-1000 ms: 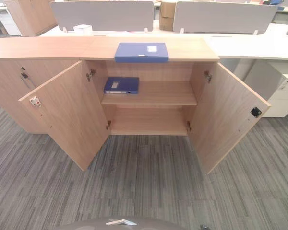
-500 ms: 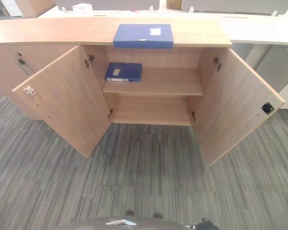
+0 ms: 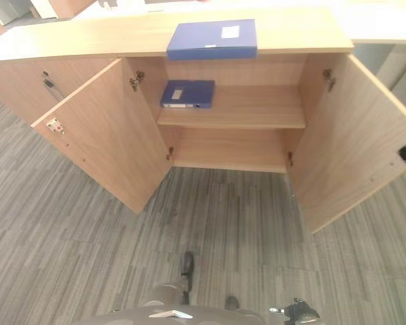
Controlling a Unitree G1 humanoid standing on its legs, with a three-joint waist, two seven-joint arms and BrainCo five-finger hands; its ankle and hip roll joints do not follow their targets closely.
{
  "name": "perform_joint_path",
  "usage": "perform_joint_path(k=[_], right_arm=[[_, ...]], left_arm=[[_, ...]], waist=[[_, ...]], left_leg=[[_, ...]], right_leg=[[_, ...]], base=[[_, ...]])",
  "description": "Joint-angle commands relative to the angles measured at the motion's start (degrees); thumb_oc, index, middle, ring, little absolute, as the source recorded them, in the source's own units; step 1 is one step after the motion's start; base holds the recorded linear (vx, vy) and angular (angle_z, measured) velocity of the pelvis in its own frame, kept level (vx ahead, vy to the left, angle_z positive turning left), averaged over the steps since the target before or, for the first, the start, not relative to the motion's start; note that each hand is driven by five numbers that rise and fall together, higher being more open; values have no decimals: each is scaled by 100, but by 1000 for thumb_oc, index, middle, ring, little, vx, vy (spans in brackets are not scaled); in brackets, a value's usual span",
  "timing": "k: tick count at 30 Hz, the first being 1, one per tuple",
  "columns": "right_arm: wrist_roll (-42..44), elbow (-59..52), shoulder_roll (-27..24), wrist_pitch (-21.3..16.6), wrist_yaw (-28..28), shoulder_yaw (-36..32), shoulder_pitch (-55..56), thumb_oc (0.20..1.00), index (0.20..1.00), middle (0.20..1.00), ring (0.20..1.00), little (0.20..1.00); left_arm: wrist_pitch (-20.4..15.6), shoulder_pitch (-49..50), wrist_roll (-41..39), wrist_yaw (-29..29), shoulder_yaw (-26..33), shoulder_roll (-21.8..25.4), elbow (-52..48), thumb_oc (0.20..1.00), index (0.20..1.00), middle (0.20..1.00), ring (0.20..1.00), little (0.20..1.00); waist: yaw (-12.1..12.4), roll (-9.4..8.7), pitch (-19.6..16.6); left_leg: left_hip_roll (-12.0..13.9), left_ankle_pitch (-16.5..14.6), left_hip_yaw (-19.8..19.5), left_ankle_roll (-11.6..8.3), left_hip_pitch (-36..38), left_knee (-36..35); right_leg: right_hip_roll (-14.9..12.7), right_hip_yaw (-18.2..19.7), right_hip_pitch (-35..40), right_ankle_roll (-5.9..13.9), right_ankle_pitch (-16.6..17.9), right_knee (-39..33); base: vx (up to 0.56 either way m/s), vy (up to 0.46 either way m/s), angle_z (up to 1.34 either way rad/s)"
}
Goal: Put the empty folder in the office cabinet
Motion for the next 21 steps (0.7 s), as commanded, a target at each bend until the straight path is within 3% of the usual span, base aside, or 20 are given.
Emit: perform_joint_path(k=[1, 8, 9, 13, 15, 16, 17, 19, 21], right_arm=[[-114, 86, -100, -42, -50, -91, 119, 1000, 1000, 1000, 1000, 1000], [-115, 258, -69, 32, 31, -251, 197, 1000, 1000, 1000, 1000, 1000], [-108, 229, 30, 71, 86, -209, 198, 1000, 1000, 1000, 1000, 1000], [-4, 213, 12, 85, 112, -302, 128, 1000, 1000, 1000, 1000, 1000], [55, 145, 8, 61, 126, -337, 113, 1000, 1000, 1000, 1000, 1000], [59, 117, -33, 49, 118, -366, 82, 1000, 1000, 1000, 1000, 1000], [76, 120, -60, 53, 111, -390, 57, 1000, 1000, 1000, 1000, 1000], [163, 99, -92, 46, 69, -474, 39, 1000, 1000, 1000, 1000, 1000], [298, 94, -78, 38, 48, -533, 41, 1000, 1000, 1000, 1000, 1000]], left_arm=[[-38, 85, -139, 78, 6, 234, 89, 1000, 1000, 1000, 1000, 1000], [-3, 163, 0, 79, 121, 248, 270, 1000, 1000, 1000, 1000, 1000], [-19, 141, 69, 72, 111, 260, 232, 1000, 1000, 1000, 1000, 1000], [-29, 39, 15, 103, 133, 347, 153, 1000, 1000, 1000, 1000, 1000], [-43, -11, -19, 93, 128, 349, 104, 1000, 1000, 1000, 1000, 1000], [-40, -48, -44, 107, 121, 310, 107, 1000, 1000, 1000, 1000, 1000], [-32, -75, -50, 119, 121, 308, 109, 1000, 1000, 1000, 1000, 1000], [-17, -107, -91, 117, 111, 347, 128, 1000, 1000, 1000, 1000, 1000], [-31, -138, -130, 103, 124, 381, 156, 1000, 1000, 1000, 1000, 1000]], waist=[[67, -146, -342], [17, -127, -657], [-10, -189, -818], [-30, -210, -870], [-37, -183, -819], [-41, -134, -720], [-76, -68, -647], [-164, 83, -499], [-318, 209, -375]], left_leg=[[88, 198, 204, 239, 44, 15], [-99, 196, 331, 393, 274, 15], [-260, 7, 476, 529, 427, 15], [-521, -232, 533, 724, 639, 15], [-618, -352, 570, 810, 779, 15], [-681, -435, 590, 893, 891, 15], [-703, -500, 580, 942, 1016, 15], [-638, -672, 550, 977, 1291, 15], [-512, -779, 450, 909, 1520, 15]], right_leg=[[-249, 209, 736, 674, -389, 169], [-532, 345, 820, 843, -441, 221], [-764, 519, 699, 1008, -310, 401], [-964, 678, 394, 1209, 189, 1057], [-1057, 650, 137, 1298, 652, 1705], [-1222, 482, -106, 1319, 1141, 2239], [-1301, 351, -308, 1255, 1425, 2663], [-1515, 15, -790, 1140, 1611, 3364], [-1563, -160, -1178, 989, 1069, 3157]], base=[[402, 246, -51], [215, 156, -57], [422, 322, -48], [213, 176, -44], [102, 131, 5], [68, 157, -4], [50, 167, -23], [100, 135, -23], [138, 1, 0]])
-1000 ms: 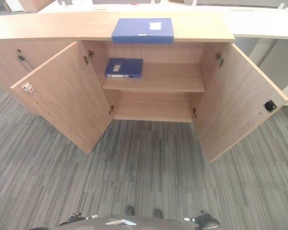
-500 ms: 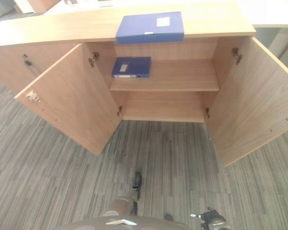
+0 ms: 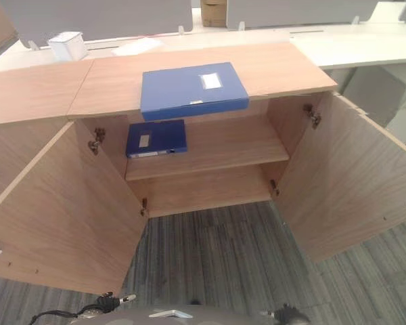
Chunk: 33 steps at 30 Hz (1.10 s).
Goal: Put the empty folder in the office cabinet
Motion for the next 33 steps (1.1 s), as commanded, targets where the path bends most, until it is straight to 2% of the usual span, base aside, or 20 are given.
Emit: perform_joint_path(k=[1, 2, 3, 4, 5, 7, 9, 15, 16, 19, 20, 23, 25, 27, 28, 33], right_arm=[[239, -19, -302, -23, -58, -74, -3, 1000, 1000, 1000, 1000, 1000], [320, -18, -304, -27, -53, -123, -13, 1000, 1000, 1000, 1000, 1000], [320, -18, -304, -27, -53, -123, -13, 1000, 1000, 1000, 1000, 1000], [445, -42, -356, -68, -33, -105, -61, 1000, 1000, 1000, 1000, 1000], [418, 25, -319, -75, -134, -158, -114, 1000, 1000, 1000, 1000, 1000], [448, 71, -289, -42, -114, -158, -68, 1000, 1000, 1000, 1000, 1000], [332, 154, -187, -10, -84, -18, 38, 1000, 1000, 1000, 1000, 1000], [423, 252, -248, 92, -164, -12, -138, 1000, 1000, 1000, 1000, 1000], [478, 148, -223, -80, -152, -5, -5, 1000, 1000, 1000, 1000, 1000], [509, 218, -195, -40, -118, 30, 76, 1000, 1000, 1000, 1000, 1000], [593, 168, -297, -68, -150, -100, 40, 1000, 1000, 1000, 1000, 1000], [663, 76, -323, -173, -149, -121, 110, 1000, 1000, 1000, 1000, 1000], [746, -110, -390, -278, -160, -134, 153, 1000, 1000, 1000, 1000, 1000], [769, -166, -405, -299, -168, -137, 165, 1000, 1000, 1000, 1000, 1000], [791, -250, -460, -325, -211, -171, 185, 1000, 1000, 1000, 1000, 1000], [757, -364, -449, -299, -296, -186, 190, 1000, 1000, 1000, 1000, 1000]], left_arm=[[-1, 172, -77, 86, 370, 133, 155, 1000, 1000, 1000, 1000, 1000], [-18, 161, -94, 94, 385, 148, 160, 1000, 1000, 1000, 1000, 1000], [-18, 161, -94, 94, 385, 148, 160, 1000, 1000, 1000, 1000, 1000], [-72, 134, -165, 111, 361, 212, 153, 1000, 1000, 1000, 1000, 1000], [-117, 151, -159, 159, 460, 220, 149, 1000, 1000, 1000, 1000, 1000], [-118, 169, -146, 178, 465, 217, 192, 1000, 1000, 1000, 1000, 1000], [-139, 153, -326, 196, 518, 107, 163, 1000, 1000, 1000, 1000, 1000], [-172, 74, -526, 264, 492, 28, 36, 1000, 1000, 1000, 1000, 1000], [-208, -17, -720, 249, 450, 13, -104, 1000, 1000, 1000, 1000, 1000], [-193, -240, -728, 248, 438, 58, -195, 1000, 1000, 1000, 1000, 1000], [-344, -13, -949, 231, 423, 121, -606, 1000, 1000, 1000, 1000, 1000], [-447, 134, -1074, 212, 413, 104, -842, 1000, 1000, 1000, 1000, 1000], [-520, 285, -1432, 173, 414, 139, -1598, 1000, 1000, 1000, 1000, 1000], [-531, 342, -1577, 173, 448, 140, -1867, 1000, 1000, 1000, 1000, 1000], [-581, 485, -1869, 232, 553, 175, -2548, 1000, 1000, 1000, 1000, 1000], [-689, 637, -2331, 503, 770, 173, -3844, 1000, 1000, 1000, 1000, 1000]], waist=[[-106, 107, 290], [-162, 149, 321], [-162, 149, 321], [-342, 61, 435], [-366, -122, 382], [-352, -181, 335], [-290, -303, 199], [-216, -355, 50], [-218, -356, 35], [-234, -339, -58], [-179, -301, -42], [-165, -279, -2], [-165, -267, 52], [-168, -273, 60], [-164, -289, 64], [-165, -321, 36]], left_leg=[[316, -143, -445, -803, -158, -52], [371, -114, -471, -840, -142, -52], [371, -114, -471, -840, -142, -52], [461, -178, -491, -979, 46, -52], [565, -257, -551, -1055, 118, -52], [581, -266, -597, -1069, 125, -52], [740, -221, -781, -1203, 167, -52], [930, -233, -950, -1367, 327, -52], [959, -231, -994, -1398, 344, -52], [1017, -258, -1021, -1457, 444, -52], [1012, -242, -1078, -1453, 438, -52], [1020, -221, -1122, -1463, 418, -52], [1019, -210, -1123, -1472, 392, -52], [1019, -210, -1117, -1472, 388, -52], [1025, -218, -1102, -1476, 383, -52], [1021, -259, -1071, -1468, 417, -52]], right_leg=[[-138, -221, 248, -330, 609, -1876], [-42, -161, 158, -328, 476, -2229], [-42, -161, 158, -328, 476, -2229], [312, 41, 102, -280, 260, -3409], [607, 614, 288, -140, 124, -4120], [644, 570, 383, -204, 110, -4296], [791, 296, 776, -310, 191, -4812], [950, 1, 1198, -432, 63, -5040], [971, -38, 1240, -445, 34, -5040], [1007, -106, 1353, -471, -37, -5040], [1007, -165, 1384, -486, -43, -5040], [1004, -199, 1386, -478, -56, -5040], [1011, -202, 1377, -470, -47, -5040], [1012, -197, 1373, -467, -45, -5040], [1004, -197, 1372, -458, -47, -5040], [981, -168, 1420, -452, -60, -5040]], base=[[106, -86, -6], [40, -51, -8], [163, -226, 18], [233, -386, 28], [233, -386, 28], [120, -243, 23], [161, -331, 92], [140, -164, 44], [66, -61, 14], [138, -72, 22], [23, -16, 4], [-4, -15, -8], [-9, -3, 6], [0, 0, 0], [0, 0, 0], [0, 0, 0]])
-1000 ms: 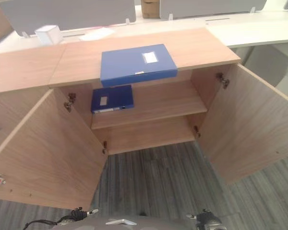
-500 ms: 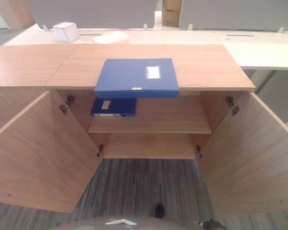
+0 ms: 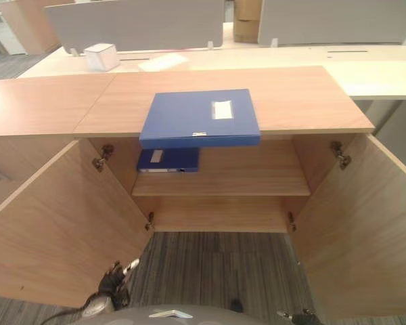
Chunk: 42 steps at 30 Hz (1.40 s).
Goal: Put the empty folder in the office cabinet
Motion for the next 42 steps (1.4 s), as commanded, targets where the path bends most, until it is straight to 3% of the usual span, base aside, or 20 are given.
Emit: perform_joint_path(k=[1, 5, 10, 12, 15, 16, 18, 26, 36, 42], right_arm=[[130, 85, -132, -88, -162, 32, -339, 1000, 1000, 1000, 1000, 1000], [134, 89, -85, -38, -198, 3, -308, 1000, 1000, 1000, 1000, 1000], [272, 164, 13, -36, -234, -32, -352, 1000, 1000, 1000, 1000, 1000], [379, 180, 88, -65, -226, -44, -285, 1000, 1000, 1000, 1000, 1000], [469, 159, 94, -102, -186, -70, -239, 1000, 1000, 1000, 1000, 1000], [469, 160, 101, -102, -186, -70, -241, 1000, 1000, 1000, 1000, 1000], [452, 124, 101, -112, -103, -24, -202, 1000, 1000, 1000, 1000, 1000], [303, 93, 89, -70, 92, 100, -162, 1000, 1000, 1000, 1000, 1000], [253, 83, 92, -89, 217, 228, -88, 1000, 1000, 1000, 1000, 1000], [205, 72, 156, -99, 211, 297, -30, 1000, 1000, 1000, 1000, 1000]], left_arm=[[-331, -422, -423, 271, 278, 298, -334, 1000, 1000, 1000, 1000, 1000], [-527, -393, -518, 495, 450, 305, -1181, 1000, 1000, 1000, 1000, 1000], [-879, -648, 166, 912, 587, 526, -2131, 1000, 1000, 1000, 1000, 1000], [-1066, -909, 956, 1239, 666, 816, -2636, 1000, 1000, 1000, 1000, 1000], [-1021, -1134, 2264, 1566, 747, 1366, -3058, 1000, 1000, 1000, 1000, 1000], [-1013, -1132, 2282, 1577, 747, 1366, -3067, 1000, 1000, 1000, 1000, 1000], [-912, -1321, 3408, 1720, 852, 1992, -3536, 1000, 1000, 1000, 1000, 1000], [-860, -1615, 4805, 1532, 859, 2873, -4305, 1000, 1000, 1000, 1000, 1000], [-1117, -1933, 6192, 1203, 312, 4508, -5118, 1000, 1000, 1000, 1000, 1000], [-1198, -1813, 6550, 1069, 275, 4702, -5652, 1000, 1000, 1000, 1000, 1000]], waist=[[-38, -266, 36], [-27, -310, 28], [-8, -376, 7], [-29, -405, -19], [-54, -417, -34], [-51, -423, -31], [-68, -428, -48], [-116, -401, -106], [-172, -327, -133], [-179, -311, -133]], left_leg=[[-17, -62, -211, -73, -86, -82], [-30, -88, -207, -69, -60, -82], [-48, -141, -182, -72, -30, -82], [-50, -178, -169, -75, -8, -82], [-44, -217, -125, -82, 12, -82], [-44, -219, -121, -82, 15, -82], [-48, -186, -85, -85, -7, -82], [-38, -240, 1, -100, 32, -82], [-42, -292, 77, -110, 93, -82], [-42, -308, 89, -98, 107, -82]], right_leg=[[-311, 88, 575, 447, -476, 33], [-329, 95, 612, 456, -471, 33], [-360, 119, 641, 473, -460, 33], [-370, 147, 648, 483, -457, 33], [-374, 177, 649, 502, -451, 33], [-375, 181, 651, 502, -452, 33], [-382, 216, 605, 515, -390, 33], [-390, 266, 595, 548, -383, 33], [-388, 321, 629, 588, -385, 33], [-387, 335, 628, 594, -395, 33]], base=[[8, 9, -4], [9, 5, -4], [2, 1, -1], [0, 0, 0], [0, 0, 0], [8, 11, -6], [-25, 9, -8], [0, 4, -5], [0, 0, -1], [0, 0, 0]])
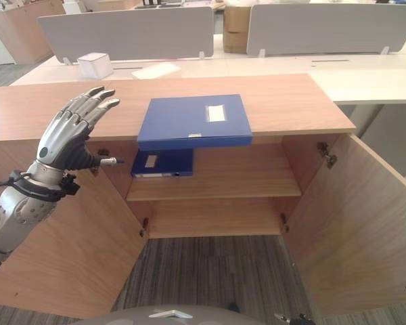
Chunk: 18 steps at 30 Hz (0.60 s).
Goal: Put the empty folder in the office cabinet
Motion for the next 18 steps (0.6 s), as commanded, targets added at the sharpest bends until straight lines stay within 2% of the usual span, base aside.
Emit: perform_joint_path(k=[1, 9, 16, 18], right_arm=[[-85, 241, 41, -102, -3, 274, -326, 1000, 1000, 1000, 1000, 1000], [-140, 216, 80, -89, -31, 340, -330, 1000, 1000, 1000, 1000, 1000], [-151, 148, 80, -58, -111, 375, -358, 1000, 1000, 1000, 1000, 1000], [-150, 150, 74, -56, -121, 370, -361, 1000, 1000, 1000, 1000, 1000]], left_arm=[[-80, -484, 147, -12, -39, 255, -172, 1000, 1000, 1000, 1000, 1000], [-5, -529, 338, 19, -273, -34, -101, 1000, 1000, 1000, 1000, 1000], [269, -709, 425, 273, -541, -880, 571, 1000, 1000, 1000, 1000, 1000], [290, -779, 428, 283, -591, -946, 623, 1000, 1000, 1000, 1000, 1000]], waist=[[-149, -205, -83], [-174, -214, -53], [-213, -267, -25], [-220, -275, -16]], left_leg=[[-13, -307, -146, -91, -45, 0], [-24, -321, -142, -78, -35, 0], [-17, -337, -115, -66, -31, 0], [-17, -340, -102, -66, -32, 0]], right_leg=[[-376, 125, 565, 470, -422, 36], [-366, 139, 573, 456, -428, 36], [-349, 174, 562, 431, -423, 36], [-347, 181, 555, 428, -414, 36]], base=[[0, 0, 0], [0, -1, -1], [-1, 0, -4], [0, 0, 0]])
